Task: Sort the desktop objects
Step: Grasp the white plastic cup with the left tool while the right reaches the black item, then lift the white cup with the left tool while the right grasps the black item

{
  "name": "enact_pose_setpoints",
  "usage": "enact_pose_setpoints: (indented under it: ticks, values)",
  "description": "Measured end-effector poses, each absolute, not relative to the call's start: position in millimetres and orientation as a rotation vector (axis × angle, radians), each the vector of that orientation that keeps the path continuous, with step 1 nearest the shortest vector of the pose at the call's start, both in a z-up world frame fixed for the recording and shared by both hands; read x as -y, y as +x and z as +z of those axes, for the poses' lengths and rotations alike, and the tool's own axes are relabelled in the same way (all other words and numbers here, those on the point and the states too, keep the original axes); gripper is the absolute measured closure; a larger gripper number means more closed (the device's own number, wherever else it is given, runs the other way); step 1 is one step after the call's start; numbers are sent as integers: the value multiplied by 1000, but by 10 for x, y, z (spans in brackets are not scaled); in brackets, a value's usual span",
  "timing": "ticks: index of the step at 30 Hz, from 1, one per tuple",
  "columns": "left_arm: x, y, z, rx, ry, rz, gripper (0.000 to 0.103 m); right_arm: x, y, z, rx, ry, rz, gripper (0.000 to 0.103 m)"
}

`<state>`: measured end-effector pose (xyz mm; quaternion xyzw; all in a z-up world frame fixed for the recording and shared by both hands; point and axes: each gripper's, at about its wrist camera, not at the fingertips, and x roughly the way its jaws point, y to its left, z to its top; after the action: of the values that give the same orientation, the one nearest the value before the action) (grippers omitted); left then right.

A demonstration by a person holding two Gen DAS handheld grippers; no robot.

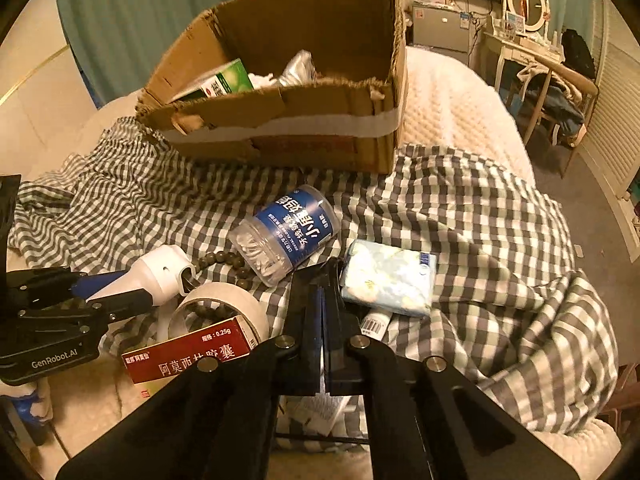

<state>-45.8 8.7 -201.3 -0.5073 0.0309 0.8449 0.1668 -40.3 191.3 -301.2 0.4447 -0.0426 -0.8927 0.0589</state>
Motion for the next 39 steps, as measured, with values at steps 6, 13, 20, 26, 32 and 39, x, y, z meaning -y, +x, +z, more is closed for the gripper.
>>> enact_pose_setpoints:
  ticks: [6,13,20,26,32,39]
  values:
    - [-73,-384,-1840,-75,-1376,2432,69,-1932,-421,-3084,164,1364,-2675,103]
    - [-31,-422,-1541,-31,-1283,2481,70,-1728,-634,-3293,-22,1455,-2658,66]
    - [-3,-532,-1245,8,-1193,2519,70,-1667,-825,-3552,-111,1589,-2611,59]
    - [-12,-599,-989,15,-1114,2546,70,-1795,-776,-3472,-1,1543,-2610,103]
    - [-12,-566,-724,25,-1030,2567,70,-1846,-623,-3151,93,1400,-2625,103]
    - [39,-536,-418,54,-921,2611,70,-1800,-707,-3193,-3,1423,-2640,85]
